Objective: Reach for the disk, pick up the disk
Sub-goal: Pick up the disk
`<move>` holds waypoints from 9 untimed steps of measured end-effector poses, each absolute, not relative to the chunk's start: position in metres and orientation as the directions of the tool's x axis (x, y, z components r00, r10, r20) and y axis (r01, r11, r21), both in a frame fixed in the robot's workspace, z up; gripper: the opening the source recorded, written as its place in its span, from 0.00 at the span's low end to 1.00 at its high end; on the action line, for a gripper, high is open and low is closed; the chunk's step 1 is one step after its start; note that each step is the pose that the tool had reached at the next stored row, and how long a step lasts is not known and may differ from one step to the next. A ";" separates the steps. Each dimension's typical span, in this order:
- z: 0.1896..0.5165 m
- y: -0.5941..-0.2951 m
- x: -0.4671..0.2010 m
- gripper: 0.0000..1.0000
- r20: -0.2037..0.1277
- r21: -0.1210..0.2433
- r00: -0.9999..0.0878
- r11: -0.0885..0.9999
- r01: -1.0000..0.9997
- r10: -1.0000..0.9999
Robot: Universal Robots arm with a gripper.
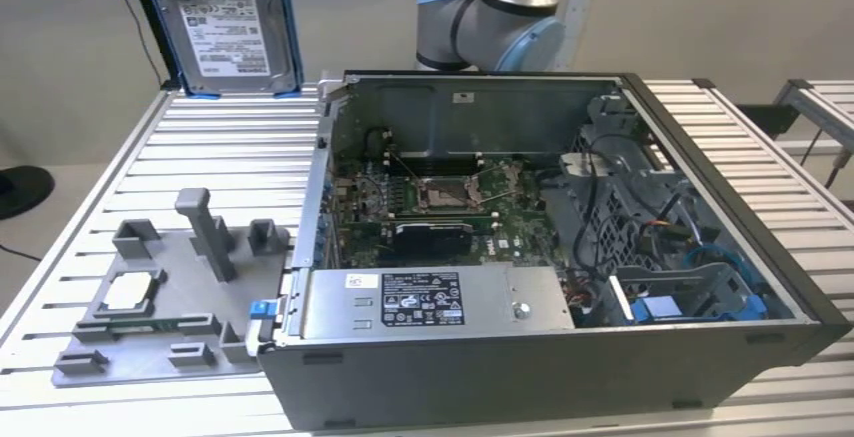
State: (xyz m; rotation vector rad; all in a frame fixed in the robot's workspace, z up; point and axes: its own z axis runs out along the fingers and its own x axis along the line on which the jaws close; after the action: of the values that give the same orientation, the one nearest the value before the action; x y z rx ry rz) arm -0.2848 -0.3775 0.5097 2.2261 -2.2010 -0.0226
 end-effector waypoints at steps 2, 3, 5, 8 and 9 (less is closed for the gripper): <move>0.510 -0.377 -0.281 0.00 -0.003 0.018 0.011 -0.011 -1.000 -1.000; 0.510 -0.377 -0.278 0.00 -0.003 0.018 0.011 -0.011 -1.000 -1.000; 0.510 -0.377 -0.274 0.00 -0.003 0.018 0.011 -0.011 -1.000 -1.000; 0.510 -0.377 -0.265 0.00 -0.003 0.018 0.011 -0.011 -1.000 -1.000; 0.510 -0.377 -0.262 0.00 -0.003 0.018 0.011 -0.011 -1.000 -1.000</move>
State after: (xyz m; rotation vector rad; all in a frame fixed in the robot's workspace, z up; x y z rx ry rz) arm -0.2621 -0.3775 0.5097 2.2261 -2.2010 -0.0226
